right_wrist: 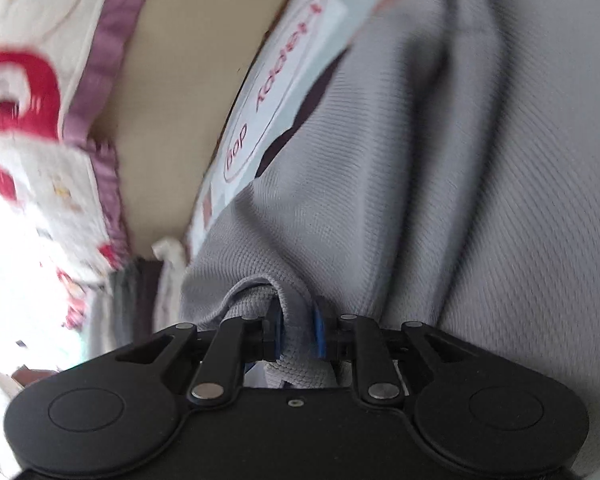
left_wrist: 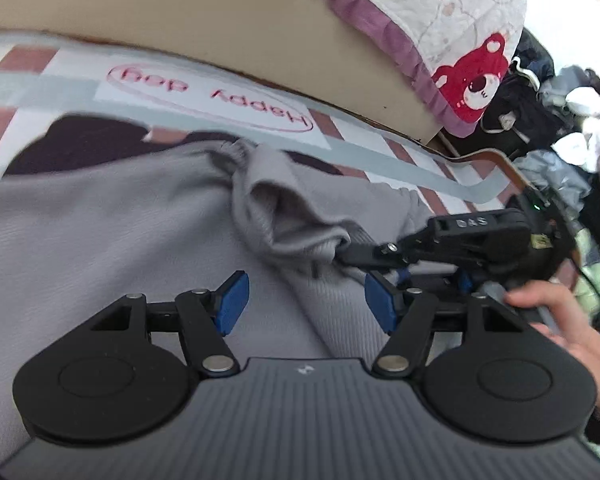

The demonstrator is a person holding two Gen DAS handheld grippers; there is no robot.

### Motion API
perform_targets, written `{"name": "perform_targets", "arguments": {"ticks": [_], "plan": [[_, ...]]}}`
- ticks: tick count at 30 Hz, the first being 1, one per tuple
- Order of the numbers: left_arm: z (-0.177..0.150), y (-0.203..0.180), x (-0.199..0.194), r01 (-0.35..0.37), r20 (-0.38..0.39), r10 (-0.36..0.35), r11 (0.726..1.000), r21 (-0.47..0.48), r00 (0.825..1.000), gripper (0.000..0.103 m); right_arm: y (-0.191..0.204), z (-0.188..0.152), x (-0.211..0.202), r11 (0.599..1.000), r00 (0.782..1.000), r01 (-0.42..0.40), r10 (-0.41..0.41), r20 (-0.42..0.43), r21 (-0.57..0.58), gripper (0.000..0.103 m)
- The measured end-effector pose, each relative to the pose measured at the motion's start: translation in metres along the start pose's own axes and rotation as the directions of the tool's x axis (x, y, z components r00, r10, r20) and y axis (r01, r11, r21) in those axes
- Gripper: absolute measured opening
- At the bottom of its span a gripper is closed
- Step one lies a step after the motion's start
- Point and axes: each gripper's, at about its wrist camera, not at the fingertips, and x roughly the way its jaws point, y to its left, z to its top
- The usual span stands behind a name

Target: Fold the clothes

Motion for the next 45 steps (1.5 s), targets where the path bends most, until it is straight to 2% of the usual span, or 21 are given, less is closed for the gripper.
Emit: {"name": "perform_targets", "arguments": {"ticks": [1, 2, 3, 4, 8, 12, 14, 17, 20, 22, 23, 24, 27, 28, 29, 31, 33, 35, 39, 42, 45], "plan": [[0.003, -0.003, 0.005, -0.006, -0.004, 0.006, 1.000, 0.026, 1.000, 0.052, -0.004, -0.002, -0.001, 0.999, 0.999, -0.039, 0.039, 0.011, 0.038, 0.021], [0.006, -0.006, 0.010, -0.010, -0.021, 0.011, 0.999, 0.048, 1.000, 0.021, -0.008, -0.004, -0.004, 0.995, 0.997, -0.075, 0.074, 0.021, 0.068, 0.023], [0.009, -0.008, 0.015, -0.013, -0.037, 0.015, 0.997, 0.071, 0.999, 0.007, -0.009, -0.008, -0.007, 0.991, 0.994, -0.105, 0.103, 0.028, 0.088, 0.023], [0.012, -0.010, 0.018, -0.022, -0.048, 0.026, 0.996, 0.083, 0.999, 0.002, -0.009, -0.011, -0.010, 0.988, 0.993, -0.120, 0.118, 0.032, 0.094, 0.023], [0.017, -0.009, 0.018, -0.055, -0.038, 0.059, 0.994, 0.094, 0.998, 0.001, 0.017, -0.018, -0.010, 0.992, 0.999, 0.044, -0.041, 0.027, -0.117, 0.009], [0.019, 0.007, 0.013, -0.058, -0.047, 0.057, 0.998, -0.023, 0.997, 0.010, 0.049, -0.028, -0.006, 0.924, 0.982, 0.189, -0.173, 0.077, -0.333, 0.006], [0.018, 0.017, 0.010, -0.029, -0.043, 0.025, 0.995, -0.092, 0.999, 0.030, 0.058, -0.030, -0.007, 0.903, 0.978, 0.209, -0.188, 0.092, -0.376, 0.006], [0.015, 0.030, 0.003, -0.024, 0.001, 0.025, 0.983, -0.180, 1.000, 0.045, 0.065, -0.032, -0.008, 0.871, 0.964, 0.265, -0.231, 0.131, -0.414, 0.006], [0.014, 0.039, 0.002, -0.031, 0.021, 0.038, 0.967, -0.251, 0.999, 0.051, 0.075, -0.036, -0.007, 0.776, 0.915, 0.402, -0.328, 0.234, -0.485, 0.006], [0.015, 0.037, 0.005, -0.037, 0.006, 0.040, 0.971, -0.237, 0.999, 0.051, 0.080, -0.041, 0.000, 0.693, 0.890, 0.456, -0.369, 0.269, -0.558, 0.007], [0.015, 0.033, 0.006, -0.043, 0.002, 0.045, 0.978, -0.203, 0.999, 0.051, 0.080, -0.043, 0.002, 0.666, 0.883, 0.468, -0.380, 0.277, -0.580, 0.007], [0.015, 0.028, 0.007, -0.046, 0.001, 0.047, 0.985, -0.169, 0.999, 0.051, 0.077, -0.043, 0.002, 0.668, 0.887, 0.460, -0.377, 0.267, -0.585, 0.007], [0.016, 0.019, 0.012, -0.068, -0.004, 0.068, 0.992, -0.104, 0.998, 0.044, 0.070, -0.042, 0.000, 0.724, 0.914, 0.405, -0.331, 0.234, -0.558, 0.010], [0.017, 0.018, 0.014, -0.083, -0.007, 0.082, 0.992, -0.094, 0.997, 0.018, 0.066, -0.041, -0.001, 0.741, 0.922, 0.387, -0.314, 0.225, -0.549, 0.010], [0.018, 0.017, 0.015, -0.100, -0.010, 0.099, 0.992, -0.083, 0.995, 0.008, 0.062, -0.042, -0.003, 0.741, 0.926, 0.379, -0.307, 0.222, -0.555, 0.010], [0.016, 0.007, -0.007, -0.167, 0.110, 0.166, 0.986, -0.003, 0.980, 0.007, 0.058, -0.046, -0.004, 0.711, 0.924, 0.381, -0.306, 0.229, -0.591, 0.007], [0.013, -0.003, -0.034, -0.253, 0.247, 0.230, 0.965, 0.067, 0.941, 0.007, 0.060, -0.048, 0.000, 0.680, 0.918, 0.396, -0.314, 0.243, -0.617, 0.004], [0.013, 0.003, -0.049, -0.281, 0.246, 0.266, 0.959, 0.029, 0.932, 0.003, 0.059, -0.048, 0.000, 0.672, 0.916, 0.399, -0.314, 0.249, -0.624, 0.004], [0.003, 0.036, -0.058, -0.337, 0.183, 0.356, 0.933, -0.129, 0.916, 0.005, 0.058, -0.048, 0.000, 0.665, 0.917, 0.398, -0.307, 0.254, -0.632, 0.002], [-0.006, 0.063, -0.067, -0.310, 0.131, 0.356, 0.909, -0.278, 0.925, 0.007, 0.059, -0.050, 0.000, 0.667, 0.917, 0.397, -0.304, 0.257, -0.631, 0.006], [-0.015, 0.070, -0.081, -0.211, 0.153, 0.281, 0.908, -0.363, 0.947, 0.032, 0.071, -0.057, 0.001, 0.637, 0.918, 0.396, -0.299, 0.262, -0.662, 0.007]]}}
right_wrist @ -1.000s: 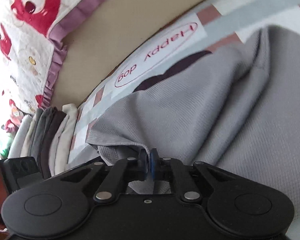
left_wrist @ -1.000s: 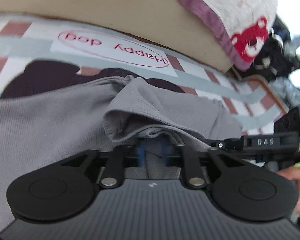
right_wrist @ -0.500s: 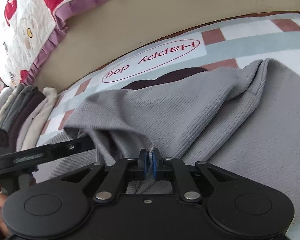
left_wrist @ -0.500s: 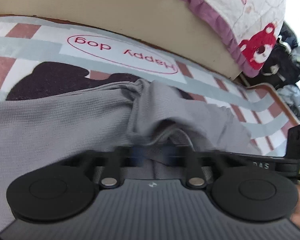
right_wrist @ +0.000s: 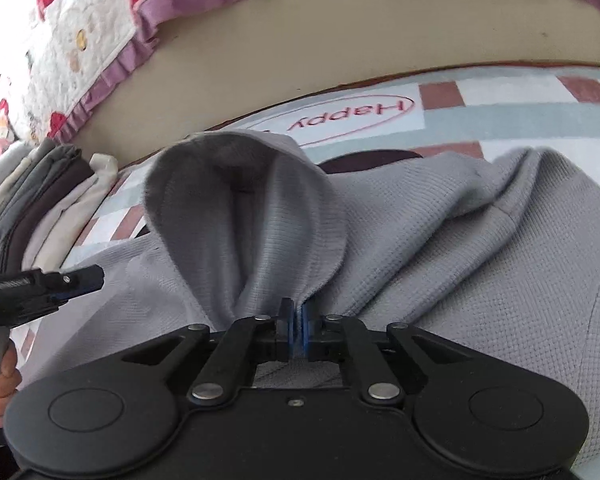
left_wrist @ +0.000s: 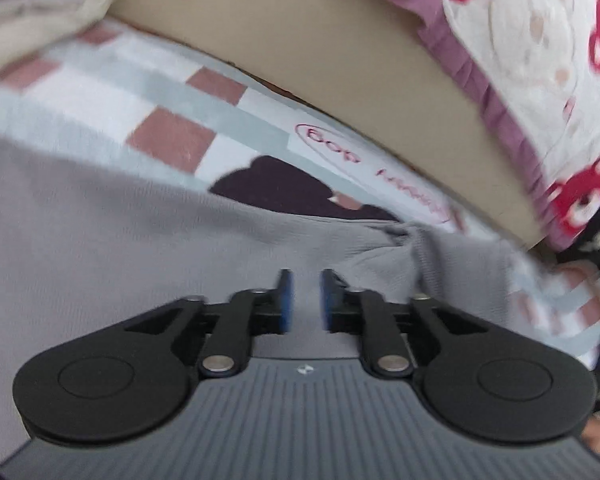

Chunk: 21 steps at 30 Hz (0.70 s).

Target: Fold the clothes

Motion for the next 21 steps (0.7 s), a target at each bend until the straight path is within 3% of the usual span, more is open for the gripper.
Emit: {"name": "perform_targets", "arguments": {"ticks": [1, 4, 6, 8, 9, 10, 13, 16, 17, 18, 21], "plan": [[0.000, 0.000, -0.003, 0.019, 0.002, -0.019, 1.000, -0.009, 1.000, 0.038, 0.009, 0.003, -0.004, 0.999, 1.000, -0.013, 0.014, 0.014, -0.029, 0.007], [0.002, -0.007, -0.009, 0.072, 0.004, -0.072, 0.997, -0.008, 0.997, 0.041, 0.053, 0.014, -0.015, 0.975, 0.993, -0.118, 0.120, 0.000, -0.189, 0.007], [0.003, -0.013, -0.009, 0.091, 0.005, -0.091, 0.996, -0.001, 0.996, 0.041, 0.077, 0.007, -0.009, 0.948, 0.982, -0.180, 0.160, -0.097, -0.262, 0.010], [0.001, -0.019, -0.008, 0.076, 0.013, -0.077, 0.997, 0.020, 0.997, 0.057, 0.096, -0.004, 0.000, 0.923, 0.964, -0.231, 0.174, -0.202, -0.308, 0.009], [-0.001, -0.022, -0.007, 0.071, 0.011, -0.072, 0.997, 0.041, 0.997, 0.057, 0.106, -0.010, 0.004, 0.909, 0.951, -0.257, 0.177, -0.254, -0.328, 0.010], [-0.004, -0.025, -0.006, 0.069, 0.004, -0.070, 0.995, 0.074, 0.998, 0.057, 0.112, -0.016, 0.007, 0.900, 0.946, -0.260, 0.165, -0.279, -0.349, 0.010], [-0.013, -0.040, 0.002, 0.081, -0.038, -0.075, 0.977, 0.199, 0.996, 0.058, 0.113, -0.032, 0.006, 0.911, 0.971, -0.150, 0.061, -0.233, -0.385, 0.015], [-0.024, -0.062, 0.023, 0.071, -0.084, -0.043, 0.925, 0.374, 0.996, 0.065, 0.104, -0.035, -0.005, 0.932, 0.983, -0.097, 0.033, -0.183, -0.349, 0.019], [-0.027, -0.070, 0.031, 0.065, -0.101, -0.024, 0.900, 0.431, 0.995, 0.065, 0.101, -0.033, -0.010, 0.936, 0.988, -0.079, 0.027, -0.154, -0.343, 0.028], [-0.029, -0.079, 0.040, 0.057, -0.121, 0.003, 0.872, 0.487, 0.993, 0.065, 0.096, -0.031, -0.015, 0.938, 0.992, -0.059, 0.017, -0.124, -0.343, 0.036], [-0.034, -0.105, 0.062, 0.022, -0.123, 0.071, 0.776, 0.630, 0.990, 0.065, 0.083, -0.022, -0.021, 0.942, 0.998, -0.021, -0.001, -0.067, -0.335, 0.043]]}}
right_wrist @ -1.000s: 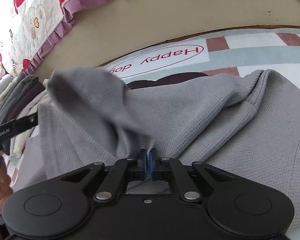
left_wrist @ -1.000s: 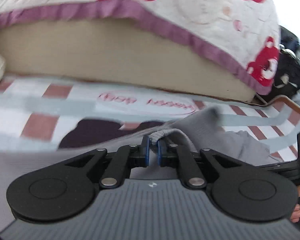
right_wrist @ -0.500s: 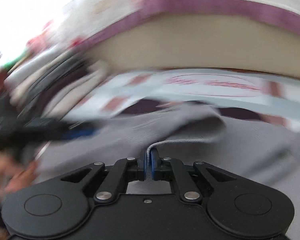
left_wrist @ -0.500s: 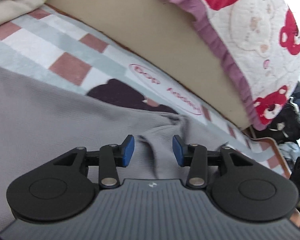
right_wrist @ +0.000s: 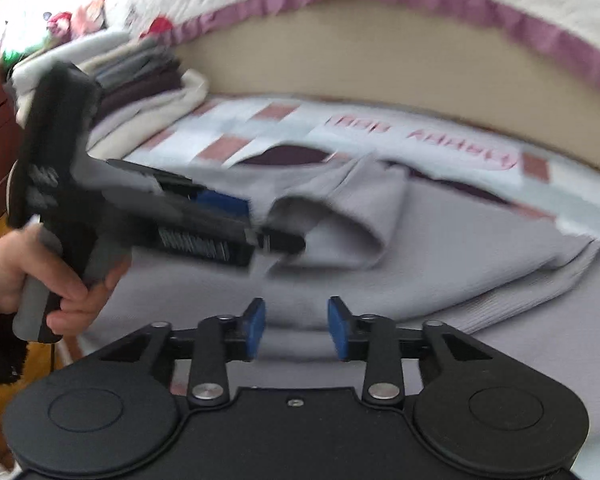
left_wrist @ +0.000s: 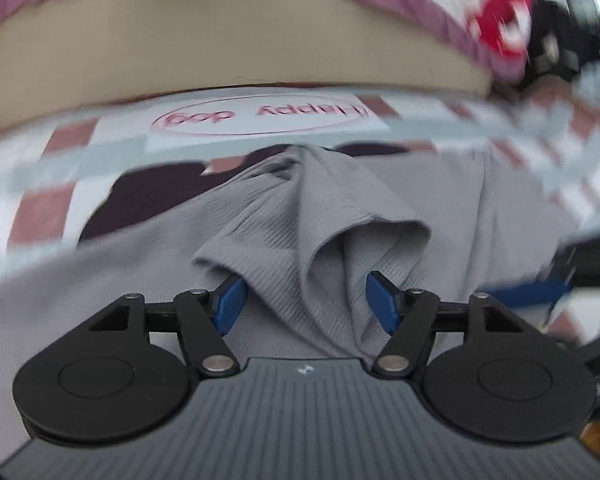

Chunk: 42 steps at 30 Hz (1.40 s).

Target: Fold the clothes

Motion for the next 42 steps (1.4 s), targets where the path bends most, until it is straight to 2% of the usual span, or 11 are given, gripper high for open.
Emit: {"name": "perform_targets", "arguments": {"ticks": [5, 10, 16, 18, 26, 28, 29, 30, 35, 38, 42], "plan": [[0.007, 0.029, 0.016, -0.036, 0.041, 0.045, 0.976, -0.213, 0.998, 0.065, -0.025, -0.010, 0.012, 0.995, 0.998, -0.057, 0.059, -0.024, 0.085, 0.044], [-0.034, 0.101, -0.003, 0.057, 0.129, 0.055, 0.681, -0.730, 0.990, 0.064, -0.032, -0.025, 0.013, 0.990, 0.996, -0.081, 0.086, -0.036, 0.118, 0.041], [-0.046, 0.104, -0.040, -0.025, 0.133, 0.216, 0.602, -0.798, 0.967, 0.065, -0.015, -0.017, 0.009, 0.998, 0.998, 0.010, -0.006, -0.058, 0.066, 0.040], [-0.043, 0.104, -0.045, 0.046, 0.178, 0.161, 0.605, -0.795, 0.971, 0.065, -0.007, -0.016, 0.006, 0.998, 0.999, 0.035, -0.033, -0.039, 0.049, 0.043], [0.012, 0.078, 0.004, 0.057, 0.082, -0.012, 0.819, -0.571, 0.997, 0.069, -0.030, 0.002, 0.027, 0.903, 0.991, -0.125, 0.096, 0.091, 0.411, 0.070], [0.020, 0.082, 0.024, 0.049, 0.036, -0.035, 0.833, -0.551, 0.999, 0.045, -0.046, 0.002, 0.036, 0.828, 0.986, -0.153, 0.094, 0.136, 0.539, 0.067], [0.023, 0.085, 0.029, 0.046, 0.016, -0.045, 0.838, -0.544, 0.999, 0.007, -0.053, 0.001, 0.038, 0.795, 0.982, -0.173, 0.098, 0.159, 0.582, 0.037], [0.024, 0.088, 0.029, 0.044, 0.012, -0.044, 0.838, -0.544, 0.999, 0.007, -0.058, 0.001, 0.034, 0.776, 0.977, -0.199, 0.110, 0.183, 0.598, 0.005], [0.012, 0.106, -0.006, 0.214, 0.148, -0.155, 0.726, -0.654, 0.977, 0.008, -0.069, -0.009, -0.024, 0.743, 0.952, -0.282, 0.137, 0.275, 0.607, 0.004], [-0.009, 0.112, 0.003, 0.216, 0.100, -0.215, 0.633, -0.743, 0.972, 0.010, -0.072, -0.015, -0.024, 0.765, 0.981, -0.193, 0.137, 0.137, 0.614, 0.004], [-0.032, 0.108, 0.005, 0.119, 0.035, -0.146, 0.611, -0.783, 0.989, 0.022, -0.063, -0.022, 0.008, 0.809, 0.989, -0.055, 0.125, -0.080, 0.585, 0.005]]}}
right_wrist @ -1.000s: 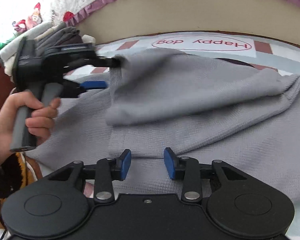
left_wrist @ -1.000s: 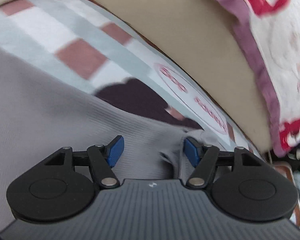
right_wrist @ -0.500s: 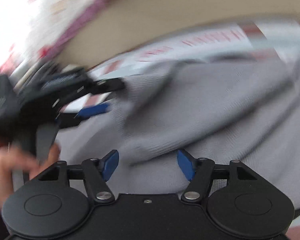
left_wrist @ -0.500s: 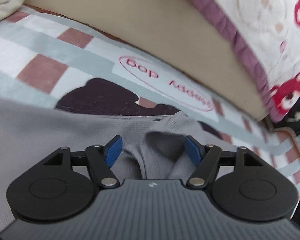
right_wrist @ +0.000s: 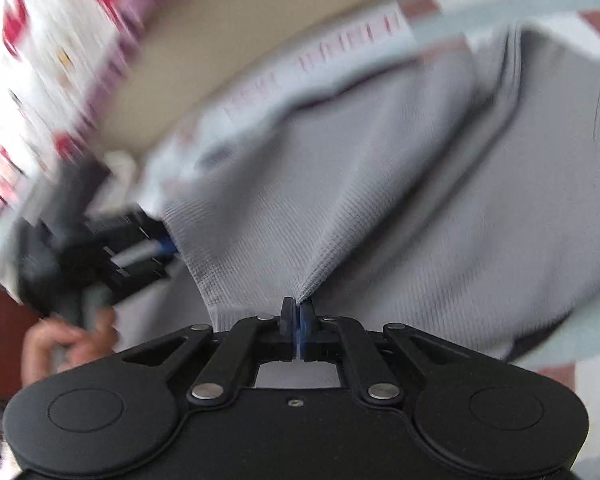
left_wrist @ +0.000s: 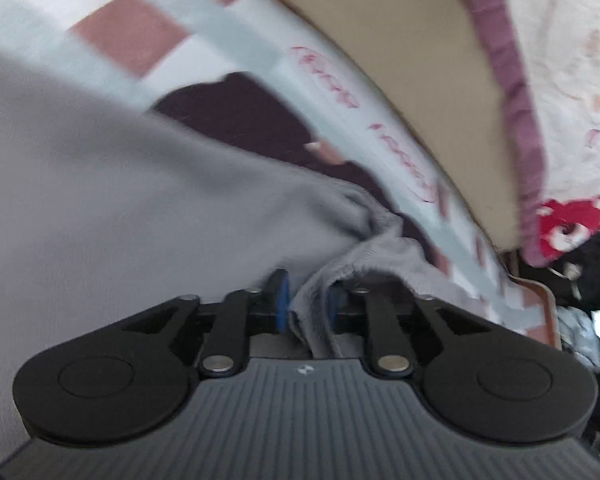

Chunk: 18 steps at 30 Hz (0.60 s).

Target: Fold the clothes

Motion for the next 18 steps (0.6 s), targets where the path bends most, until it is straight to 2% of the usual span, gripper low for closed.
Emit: {"name": "perform_targets", "arguments": {"ticks": [2, 4, 5, 7, 8, 9, 10, 11, 13, 16, 18], "plan": [[-0.007, -0.004, -0.013, 0.005, 0.072, -0.006, 1.000, 0.009, 0.997, 0.044, 0.005, -0.004, 0.005, 0.998, 0.999, 0.046, -0.046, -0.009, -0.035, 0.008], [-0.011, -0.018, -0.030, -0.040, 0.188, 0.023, 0.995, 0.087, 0.982, 0.052, 0.009, -0.001, 0.004, 0.989, 0.994, 0.106, -0.106, 0.003, -0.107, 0.009], [-0.013, -0.025, -0.038, -0.072, 0.249, 0.037, 0.989, 0.130, 0.968, 0.052, 0.010, 0.001, 0.002, 0.981, 0.991, 0.135, -0.135, 0.010, -0.140, 0.010], [-0.015, -0.034, -0.055, -0.152, 0.365, 0.084, 0.975, 0.163, 0.927, 0.052, 0.007, 0.007, -0.005, 0.973, 0.985, 0.174, -0.169, 0.042, -0.151, 0.010], [-0.014, -0.035, -0.062, -0.154, 0.402, 0.083, 0.977, 0.148, 0.912, 0.053, 0.002, 0.012, -0.012, 0.976, 0.983, 0.177, -0.169, 0.075, -0.128, 0.014], [-0.013, -0.033, -0.067, -0.110, 0.414, 0.046, 0.985, 0.132, 0.909, 0.054, -0.003, 0.016, -0.019, 0.980, 0.981, 0.170, -0.160, 0.107, -0.098, 0.025], [-0.012, -0.031, -0.069, -0.042, 0.396, -0.013, 0.991, 0.130, 0.918, 0.057, -0.009, 0.019, -0.024, 0.984, 0.980, 0.160, -0.150, 0.130, -0.073, 0.034], [-0.010, -0.032, -0.066, 0.017, 0.353, -0.068, 0.989, 0.146, 0.933, 0.058, -0.015, 0.022, -0.029, 0.987, 0.978, 0.155, -0.147, 0.151, -0.045, 0.050], [-0.014, -0.043, -0.051, 0.061, 0.260, -0.122, 0.971, 0.231, 0.958, 0.058, -0.025, 0.026, -0.035, 0.985, 0.967, 0.171, -0.165, 0.195, -0.011, 0.052], [-0.029, -0.059, -0.029, 0.026, 0.228, -0.108, 0.942, 0.336, 0.968, 0.058, -0.024, 0.035, -0.032, 0.973, 0.946, 0.220, -0.195, 0.258, -0.072, 0.052], [-0.029, -0.062, -0.013, -0.050, 0.218, -0.026, 0.941, 0.335, 0.976, 0.057, -0.017, 0.042, -0.026, 0.948, 0.923, 0.281, -0.223, 0.313, -0.153, 0.052]]}}
